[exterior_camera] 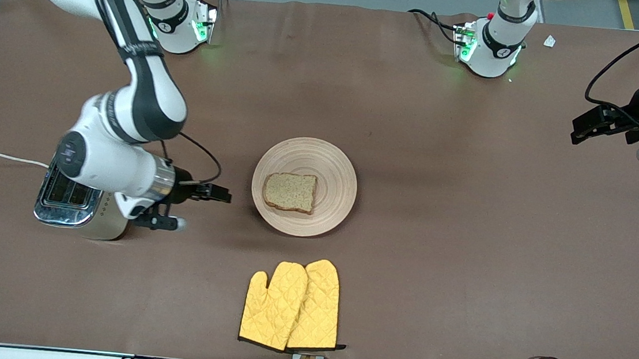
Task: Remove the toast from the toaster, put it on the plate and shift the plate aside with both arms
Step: 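Release the toast and withdraw the right gripper while the left gripper approaches, then reach the left gripper toward the rim of the wooden plate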
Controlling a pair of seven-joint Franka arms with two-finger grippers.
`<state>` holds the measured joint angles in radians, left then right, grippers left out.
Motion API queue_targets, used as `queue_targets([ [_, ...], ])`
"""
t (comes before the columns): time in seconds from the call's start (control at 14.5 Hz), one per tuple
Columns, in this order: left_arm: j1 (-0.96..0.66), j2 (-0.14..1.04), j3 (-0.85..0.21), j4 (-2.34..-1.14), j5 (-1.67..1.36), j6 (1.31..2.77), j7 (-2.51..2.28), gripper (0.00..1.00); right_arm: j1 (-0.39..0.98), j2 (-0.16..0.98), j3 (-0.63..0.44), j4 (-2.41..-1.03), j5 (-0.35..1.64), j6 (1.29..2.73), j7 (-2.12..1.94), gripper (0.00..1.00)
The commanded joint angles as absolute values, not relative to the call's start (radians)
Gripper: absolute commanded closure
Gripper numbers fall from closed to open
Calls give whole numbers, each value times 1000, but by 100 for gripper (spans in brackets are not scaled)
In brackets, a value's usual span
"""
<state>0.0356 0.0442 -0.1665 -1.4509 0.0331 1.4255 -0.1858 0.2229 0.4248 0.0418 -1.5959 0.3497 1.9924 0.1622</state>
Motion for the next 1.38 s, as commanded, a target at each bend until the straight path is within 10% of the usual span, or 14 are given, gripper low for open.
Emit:
queue_targets([
  [0.0,26,78,-170,-1419,5,1408,-169,0,126,332,57,-1609,191,1907,132,0],
  [0.48,41,253,-176,-1433,-271,1505,-108,0,-83,192,55,-1611,86,1793,-74,0],
  [1.31,133,633,-176,-1518,-693,1713,530,0,-60,-70,0,-1609,-15,1637,-63,0],
])
